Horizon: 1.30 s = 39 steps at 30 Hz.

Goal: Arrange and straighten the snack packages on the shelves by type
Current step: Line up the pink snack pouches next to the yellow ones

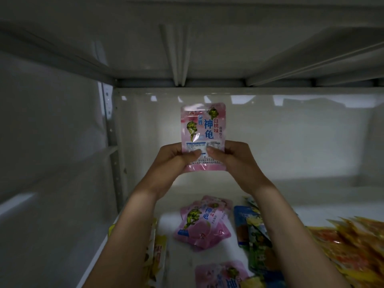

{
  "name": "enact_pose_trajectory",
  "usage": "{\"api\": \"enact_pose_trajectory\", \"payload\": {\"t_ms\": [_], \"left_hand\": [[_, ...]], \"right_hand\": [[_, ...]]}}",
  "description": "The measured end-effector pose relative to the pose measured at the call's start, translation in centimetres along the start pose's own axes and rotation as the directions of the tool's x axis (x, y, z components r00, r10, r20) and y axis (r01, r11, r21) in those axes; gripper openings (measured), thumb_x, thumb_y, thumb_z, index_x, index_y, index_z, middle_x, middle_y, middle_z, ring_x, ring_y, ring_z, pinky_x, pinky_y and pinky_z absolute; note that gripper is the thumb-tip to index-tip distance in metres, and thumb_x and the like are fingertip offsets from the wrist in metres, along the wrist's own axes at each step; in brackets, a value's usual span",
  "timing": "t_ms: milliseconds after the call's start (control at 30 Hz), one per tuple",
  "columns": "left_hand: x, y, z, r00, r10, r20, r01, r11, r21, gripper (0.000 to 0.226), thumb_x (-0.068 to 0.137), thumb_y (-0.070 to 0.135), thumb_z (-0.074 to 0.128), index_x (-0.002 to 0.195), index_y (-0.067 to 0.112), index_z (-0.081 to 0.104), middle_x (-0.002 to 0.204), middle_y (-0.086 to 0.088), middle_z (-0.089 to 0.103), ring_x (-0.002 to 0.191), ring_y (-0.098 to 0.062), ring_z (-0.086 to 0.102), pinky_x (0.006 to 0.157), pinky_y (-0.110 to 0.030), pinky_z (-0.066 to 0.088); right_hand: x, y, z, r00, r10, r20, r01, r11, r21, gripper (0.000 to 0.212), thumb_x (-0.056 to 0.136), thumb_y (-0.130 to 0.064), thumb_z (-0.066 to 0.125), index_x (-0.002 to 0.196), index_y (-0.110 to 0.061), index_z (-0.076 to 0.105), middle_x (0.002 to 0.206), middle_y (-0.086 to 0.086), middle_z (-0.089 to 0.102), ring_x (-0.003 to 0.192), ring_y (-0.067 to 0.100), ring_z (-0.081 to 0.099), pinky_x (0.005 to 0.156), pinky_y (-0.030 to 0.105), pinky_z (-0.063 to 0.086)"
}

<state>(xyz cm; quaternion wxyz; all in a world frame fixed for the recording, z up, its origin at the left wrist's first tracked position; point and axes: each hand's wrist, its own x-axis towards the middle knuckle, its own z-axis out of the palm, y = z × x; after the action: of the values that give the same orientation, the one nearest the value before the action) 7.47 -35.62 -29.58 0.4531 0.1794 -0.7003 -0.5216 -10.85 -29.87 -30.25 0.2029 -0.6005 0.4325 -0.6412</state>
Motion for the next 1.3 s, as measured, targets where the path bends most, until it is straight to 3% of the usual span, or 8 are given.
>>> {"api": "enact_pose_trajectory", "payload": {"t_ms": [267, 400, 533, 767, 900, 1033, 1133, 1300], "left_hand": [[-0.1, -0.3, 0.1, 0.999, 0.040, -0.028, -0.041, 0.997, -0.059, 0.031, 0.092, 0.006, 0.073, 0.123, 0.005, 0.075, 0.119, -0.012, 0.077, 0.114, -0.030, 0.073, 0.104, -0.047, 0.055], [-0.2, 0.6, 0.6, 1.000, 0.000, -0.008, -0.001, 0.997, -0.078, 0.027, 0.092, 0.001, 0.071, 0.118, 0.006, 0.077, 0.112, -0.010, 0.079, 0.104, -0.026, 0.077, 0.091, -0.038, 0.061], [-0.1, 1.1, 0.9, 1.000, -0.020, -0.002, 0.020, 1.000, -0.020, 0.016, 0.097, 0.000, 0.065, 0.094, 0.010, 0.078, 0.078, 0.007, 0.078, 0.072, -0.005, 0.074, 0.066, -0.018, 0.056], [-0.3, 0.8, 1.6, 0.995, 0.054, -0.078, -0.062, 0.993, -0.101, 0.021, 0.097, 0.005, 0.067, 0.116, 0.001, 0.075, 0.111, -0.015, 0.079, 0.103, -0.030, 0.077, 0.085, -0.036, 0.063], [-0.1, 1.0, 1.7, 0.996, 0.050, -0.070, -0.056, 0.995, -0.088, 0.021, 0.095, 0.005, 0.071, 0.115, 0.002, 0.076, 0.112, -0.016, 0.079, 0.105, -0.032, 0.076, 0.093, -0.042, 0.061], [-0.1, 1.2, 1.6, 0.998, 0.029, -0.060, -0.036, 0.992, -0.118, 0.019, 0.095, 0.006, 0.069, 0.113, 0.003, 0.077, 0.108, -0.014, 0.079, 0.099, -0.028, 0.078, 0.080, -0.034, 0.062], [0.0, 1.5, 1.5, 1.000, 0.015, 0.001, -0.014, 0.994, -0.107, 0.022, 0.098, 0.009, 0.067, 0.117, 0.004, 0.076, 0.114, -0.013, 0.078, 0.104, -0.027, 0.076, 0.088, -0.036, 0.063], [-0.1, 1.4, 1.3, 0.994, 0.099, -0.054, -0.105, 0.988, -0.116, 0.025, 0.097, 0.008, 0.067, 0.120, 0.001, 0.074, 0.115, -0.015, 0.078, 0.106, -0.032, 0.076, 0.087, -0.040, 0.062]], "right_hand": [[-0.5, -1.1, 0.3, 0.997, -0.013, 0.080, -0.001, 0.984, 0.177, 0.027, 0.103, -0.017, 0.062, 0.127, -0.008, 0.073, 0.122, 0.012, 0.077, 0.116, 0.031, 0.072, 0.102, 0.048, 0.057], [-0.5, -1.5, 0.3, 0.999, -0.022, 0.030, 0.017, 0.984, 0.176, 0.026, 0.101, -0.015, 0.066, 0.123, -0.004, 0.074, 0.116, 0.013, 0.078, 0.111, 0.031, 0.075, 0.099, 0.044, 0.060], [-0.4, -1.7, -0.2, 1.000, 0.003, -0.004, -0.002, 0.982, 0.187, 0.026, 0.097, -0.011, 0.070, 0.123, -0.005, 0.074, 0.113, 0.010, 0.079, 0.107, 0.028, 0.076, 0.092, 0.036, 0.062], [-0.5, -1.9, -0.6, 0.997, 0.026, 0.069, -0.040, 0.978, 0.207, 0.026, 0.099, -0.008, 0.066, 0.125, -0.006, 0.074, 0.117, 0.012, 0.078, 0.108, 0.030, 0.076, 0.091, 0.037, 0.062], [-0.6, -2.0, -0.7, 0.995, 0.007, 0.097, -0.030, 0.970, 0.241, 0.026, 0.100, -0.011, 0.064, 0.123, -0.007, 0.074, 0.119, 0.013, 0.077, 0.111, 0.030, 0.074, 0.093, 0.039, 0.061], [-0.2, -2.0, -0.4, 0.999, 0.045, -0.008, -0.042, 0.971, 0.233, 0.022, 0.095, -0.009, 0.071, 0.116, -0.007, 0.077, 0.109, 0.009, 0.080, 0.099, 0.023, 0.078, 0.081, 0.029, 0.062], [-0.3, -2.0, -0.3, 0.997, 0.070, -0.031, -0.061, 0.969, 0.241, 0.018, 0.094, -0.008, 0.073, 0.111, -0.008, 0.078, 0.106, 0.009, 0.081, 0.093, 0.022, 0.078, 0.076, 0.029, 0.063], [-0.5, -2.0, -0.8, 0.995, 0.060, 0.080, -0.079, 0.959, 0.273, 0.037, 0.088, -0.022, 0.074, 0.121, -0.006, 0.074, 0.117, 0.012, 0.078, 0.108, 0.029, 0.075, 0.096, 0.041, 0.061]]}}
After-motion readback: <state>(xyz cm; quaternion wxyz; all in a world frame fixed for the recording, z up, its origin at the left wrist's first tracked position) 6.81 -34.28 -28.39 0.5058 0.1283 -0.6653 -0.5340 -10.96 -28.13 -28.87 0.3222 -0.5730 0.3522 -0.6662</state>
